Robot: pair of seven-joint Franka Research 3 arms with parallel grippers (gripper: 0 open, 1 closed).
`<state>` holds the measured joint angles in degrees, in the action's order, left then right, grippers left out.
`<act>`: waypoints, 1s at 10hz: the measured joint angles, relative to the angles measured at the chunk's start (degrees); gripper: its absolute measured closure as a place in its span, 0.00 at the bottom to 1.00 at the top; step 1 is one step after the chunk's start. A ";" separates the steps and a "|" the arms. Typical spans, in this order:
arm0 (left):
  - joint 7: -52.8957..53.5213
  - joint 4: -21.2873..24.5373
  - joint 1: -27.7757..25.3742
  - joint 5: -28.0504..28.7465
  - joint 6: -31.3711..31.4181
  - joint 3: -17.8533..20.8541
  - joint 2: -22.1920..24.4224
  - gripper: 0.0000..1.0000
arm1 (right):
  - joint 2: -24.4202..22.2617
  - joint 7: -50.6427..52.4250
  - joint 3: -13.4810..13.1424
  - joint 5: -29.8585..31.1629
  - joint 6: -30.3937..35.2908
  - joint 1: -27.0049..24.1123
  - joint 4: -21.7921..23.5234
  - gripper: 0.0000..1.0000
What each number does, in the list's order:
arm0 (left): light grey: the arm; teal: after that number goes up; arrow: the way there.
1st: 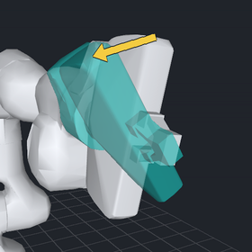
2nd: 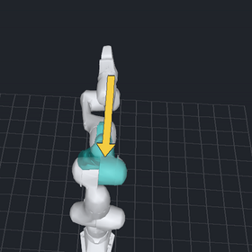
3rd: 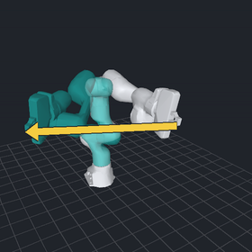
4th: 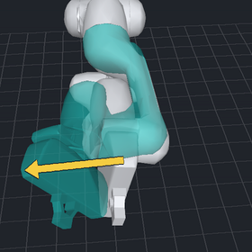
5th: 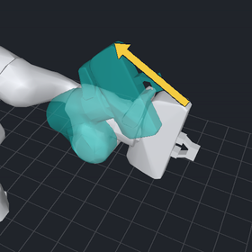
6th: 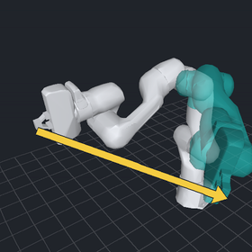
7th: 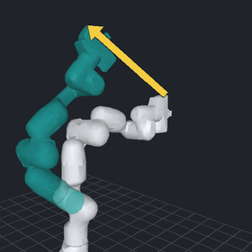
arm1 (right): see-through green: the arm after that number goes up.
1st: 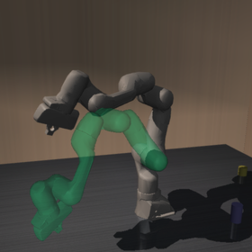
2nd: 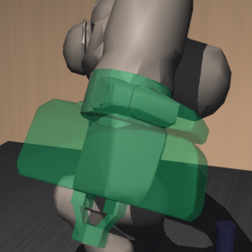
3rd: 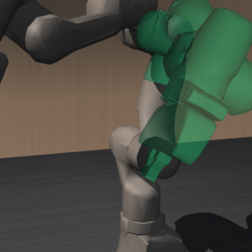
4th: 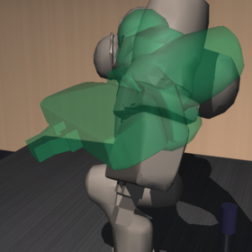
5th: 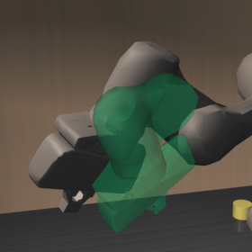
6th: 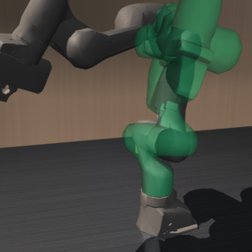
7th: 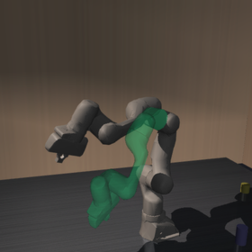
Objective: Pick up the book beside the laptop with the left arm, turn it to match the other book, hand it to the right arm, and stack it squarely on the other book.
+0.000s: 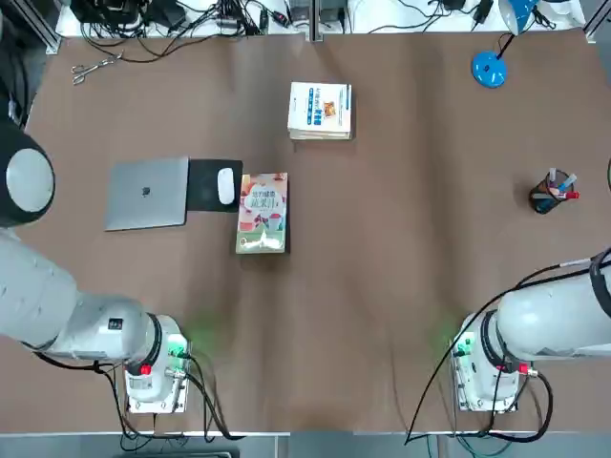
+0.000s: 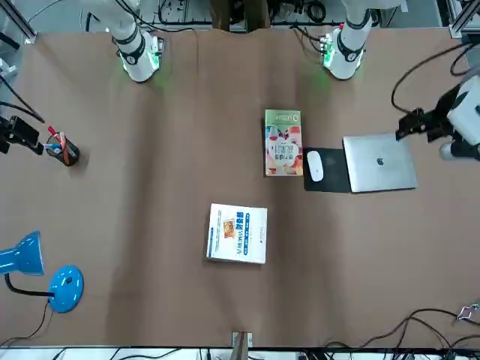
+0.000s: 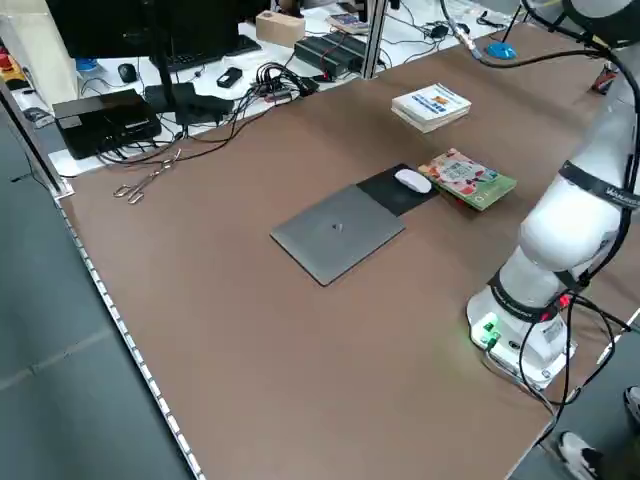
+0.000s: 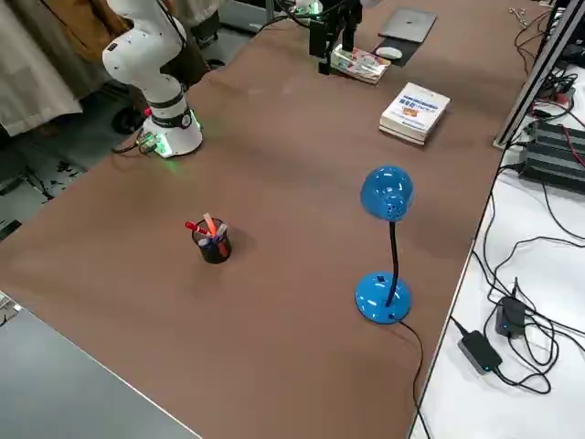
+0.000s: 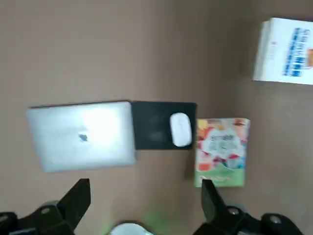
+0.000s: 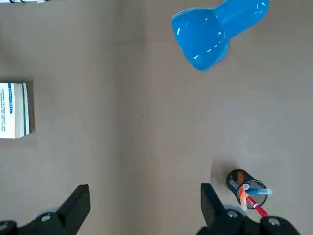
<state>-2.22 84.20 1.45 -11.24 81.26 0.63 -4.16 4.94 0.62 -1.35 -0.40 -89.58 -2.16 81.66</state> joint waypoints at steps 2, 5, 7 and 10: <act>0.77 13.39 -1.96 -5.68 6.58 0.00 7.69 0.00 | 0.08 0.00 0.00 0.00 -0.63 0.38 0.11 0.00; 5.65 41.20 -1.25 -13.70 16.87 -1.19 20.52 0.00 | 0.21 0.00 -0.02 0.00 -0.64 0.40 0.64 0.00; 10.72 53.85 -1.25 -19.68 24.72 -3.89 23.12 0.00 | 0.27 0.00 0.01 0.00 -0.64 0.75 0.99 0.00; 18.83 66.80 -0.98 -26.47 32.66 -7.36 22.84 0.02 | 0.51 0.00 -0.02 0.00 -0.69 1.28 1.82 0.00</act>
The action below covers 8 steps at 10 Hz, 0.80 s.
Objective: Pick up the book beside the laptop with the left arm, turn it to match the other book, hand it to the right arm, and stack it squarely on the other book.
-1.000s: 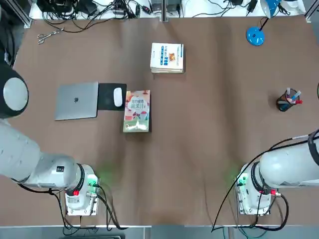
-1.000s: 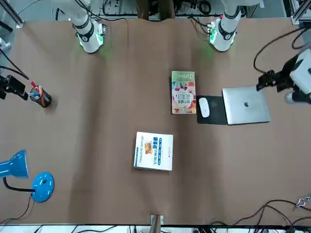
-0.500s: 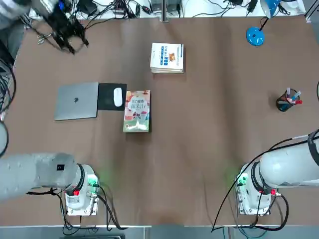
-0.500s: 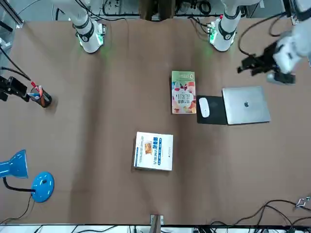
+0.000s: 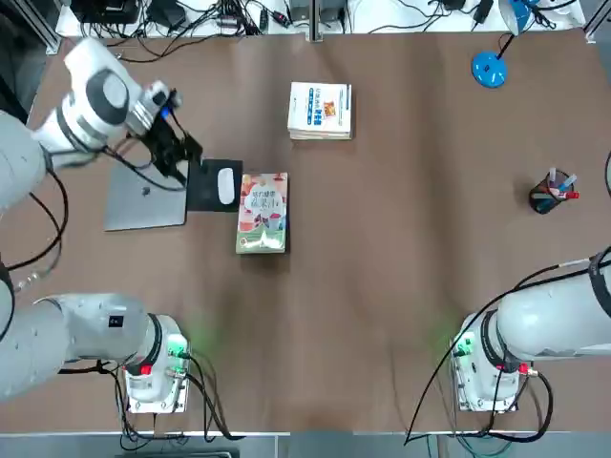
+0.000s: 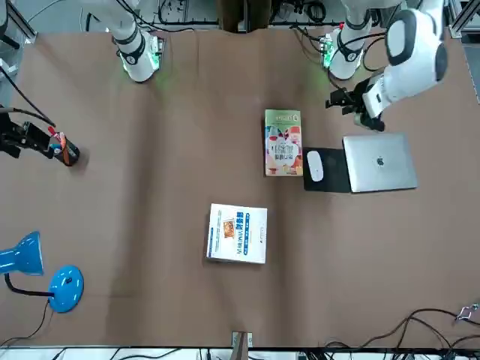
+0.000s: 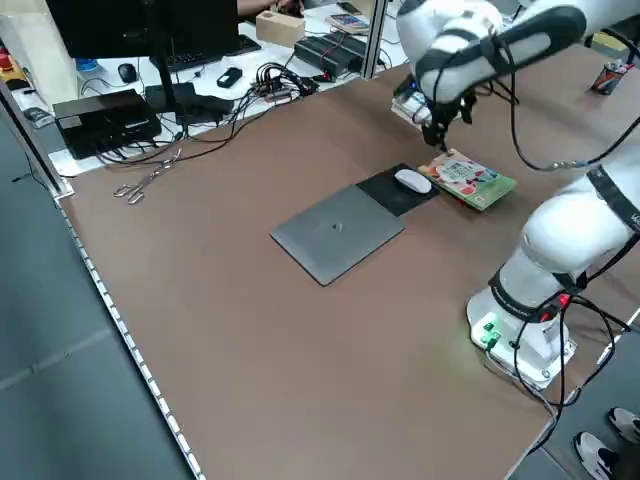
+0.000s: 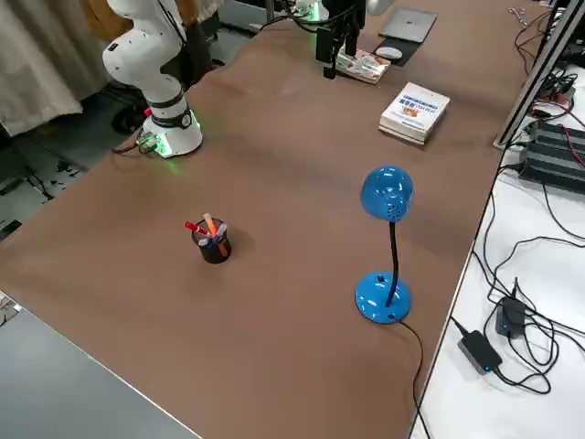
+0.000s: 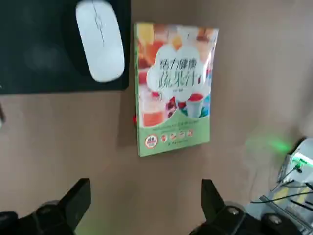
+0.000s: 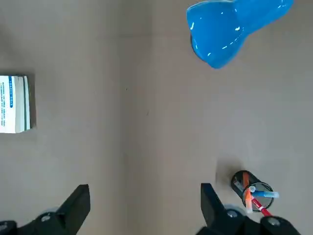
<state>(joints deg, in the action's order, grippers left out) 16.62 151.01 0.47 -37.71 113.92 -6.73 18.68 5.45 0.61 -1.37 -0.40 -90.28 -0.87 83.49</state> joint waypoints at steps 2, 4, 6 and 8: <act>5.31 5.28 -0.05 -4.34 6.20 -0.85 -3.03 0.02 | 0.00 0.00 -0.38 0.00 0.39 -0.08 0.07 0.00; 12.39 5.71 0.01 -12.58 10.93 -4.29 -8.97 0.01 | 0.05 -0.04 -0.51 0.00 0.42 -0.08 0.15 0.00; 24.55 5.81 0.10 -23.78 15.70 -5.66 -17.72 0.01 | 0.12 -0.07 -0.54 0.00 0.41 -0.09 0.17 0.00; 31.71 4.79 -0.01 -31.69 19.14 -7.34 -25.03 0.01 | 0.17 -0.08 -0.54 0.00 0.38 -0.09 0.17 0.00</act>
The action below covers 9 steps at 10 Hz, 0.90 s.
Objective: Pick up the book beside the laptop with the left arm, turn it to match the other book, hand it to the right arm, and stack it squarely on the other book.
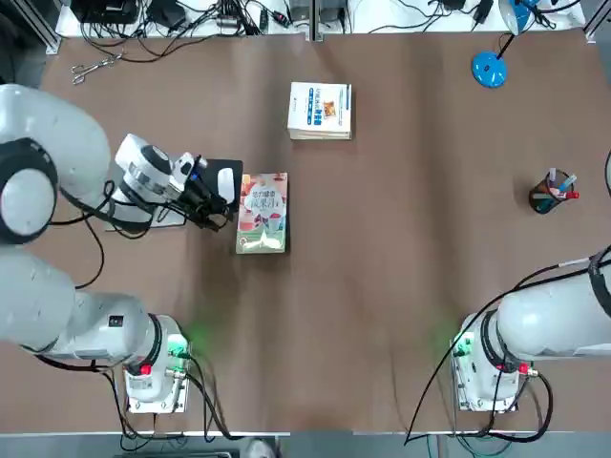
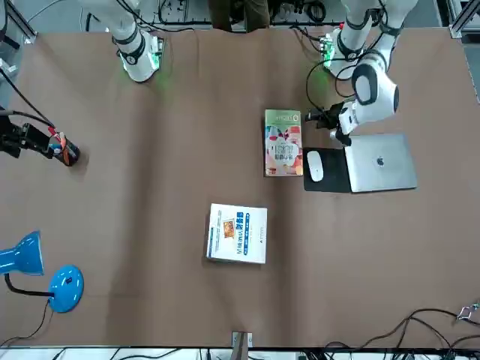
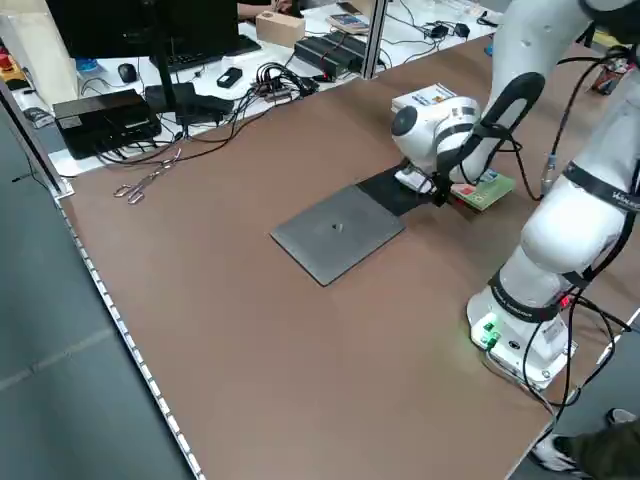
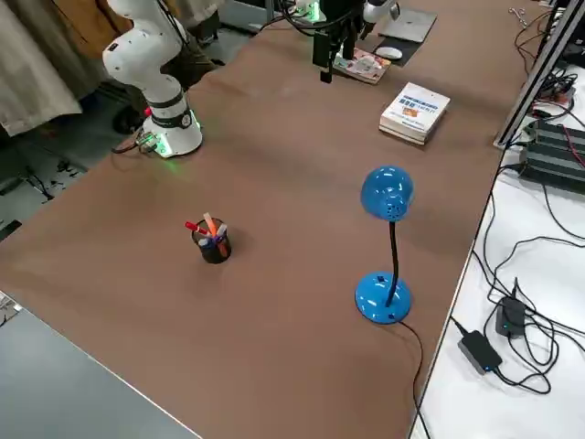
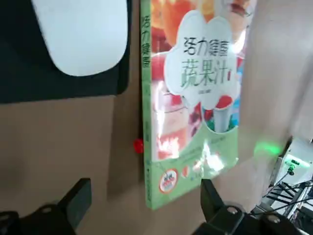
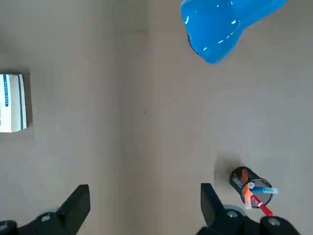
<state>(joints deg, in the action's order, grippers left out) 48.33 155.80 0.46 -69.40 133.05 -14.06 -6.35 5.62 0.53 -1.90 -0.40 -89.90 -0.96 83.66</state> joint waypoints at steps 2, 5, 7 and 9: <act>1.35 -1.33 0.07 -3.91 0.40 -3.00 -2.46 0.01 | 0.06 0.00 0.02 0.00 -0.07 0.02 0.00 0.00; 1.49 -1.21 0.08 -7.86 1.51 -5.54 -3.43 0.01 | 0.17 0.00 0.12 0.00 -0.14 0.10 0.00 0.00; 3.85 -1.19 0.09 -11.43 2.97 -6.97 -5.65 0.01 | 0.48 0.00 0.13 0.00 -0.14 0.10 0.00 0.00; 5.75 -1.52 0.07 -14.31 3.27 -7.08 -7.20 0.02 | 0.68 -0.03 0.12 0.00 0.28 0.10 0.04 0.00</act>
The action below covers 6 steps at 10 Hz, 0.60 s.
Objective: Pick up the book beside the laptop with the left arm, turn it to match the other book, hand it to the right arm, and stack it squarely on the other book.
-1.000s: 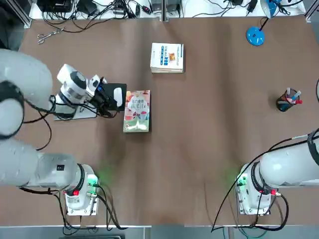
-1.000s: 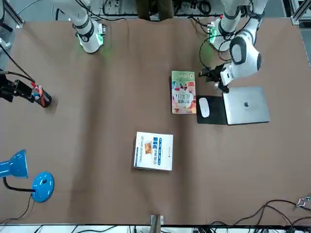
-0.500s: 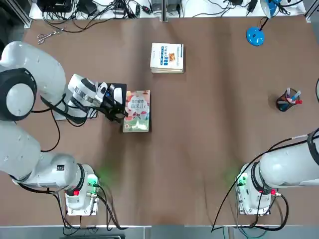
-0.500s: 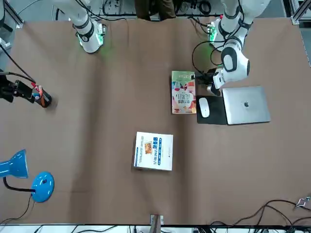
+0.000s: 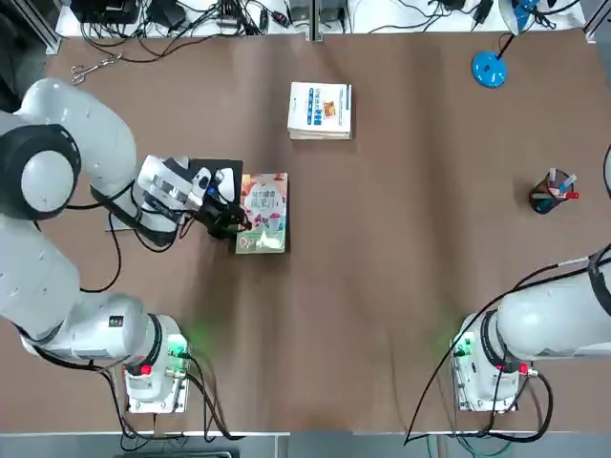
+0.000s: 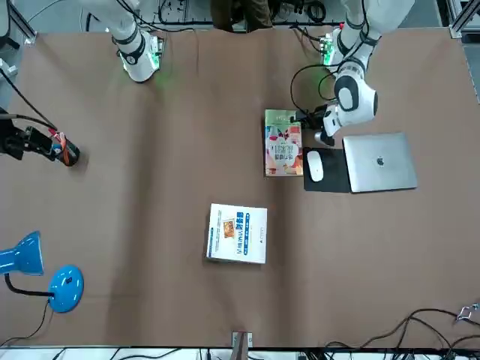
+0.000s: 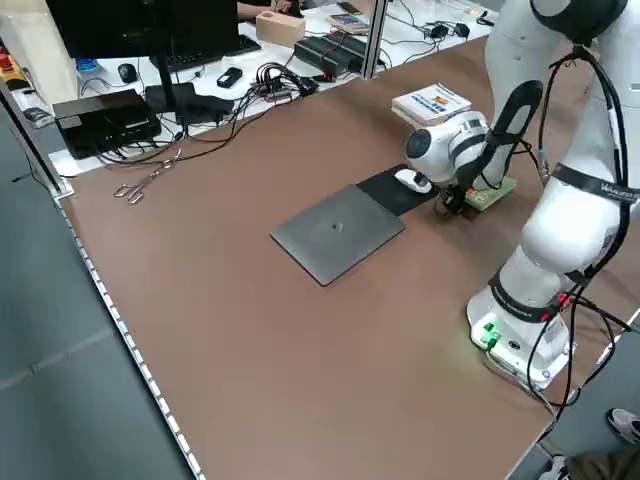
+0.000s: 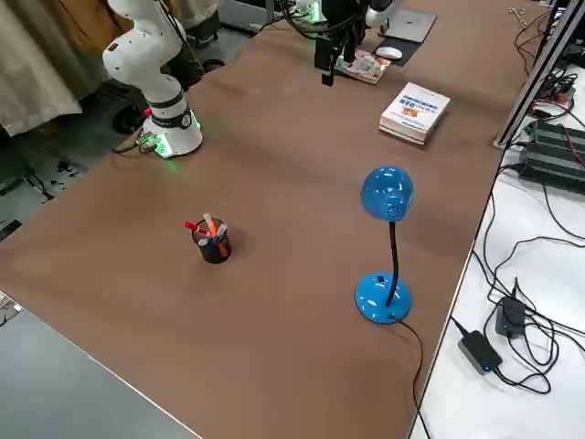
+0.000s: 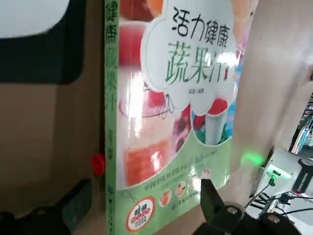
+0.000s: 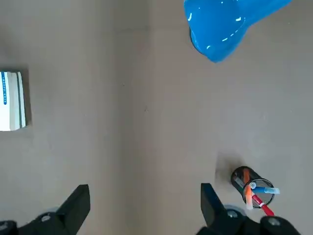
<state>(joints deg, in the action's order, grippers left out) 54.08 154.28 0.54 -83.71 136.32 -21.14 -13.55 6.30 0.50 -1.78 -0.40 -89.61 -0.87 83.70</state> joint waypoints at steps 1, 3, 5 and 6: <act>0.70 -0.26 -0.02 -0.77 0.02 0.00 -0.38 0.03 | 0.01 -0.02 -0.05 0.00 0.36 -0.01 0.01 0.00; 0.99 -1.35 -0.13 -1.13 0.22 0.00 -0.89 0.05 | 0.01 -0.06 -0.13 0.00 0.46 -0.08 0.00 0.00; 1.07 -2.58 -0.20 -1.92 0.30 0.00 -1.41 0.12 | 0.01 -0.09 -0.34 0.00 0.46 -0.32 0.01 0.00; 1.08 -3.09 -0.20 -2.16 0.42 0.00 -1.60 0.30 | 0.01 -0.09 -0.37 0.00 0.48 -0.58 0.01 0.00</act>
<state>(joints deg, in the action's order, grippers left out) 55.16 151.19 0.34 -85.88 136.75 -21.15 -15.15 6.32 0.41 -2.15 -0.40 -89.13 -1.44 83.71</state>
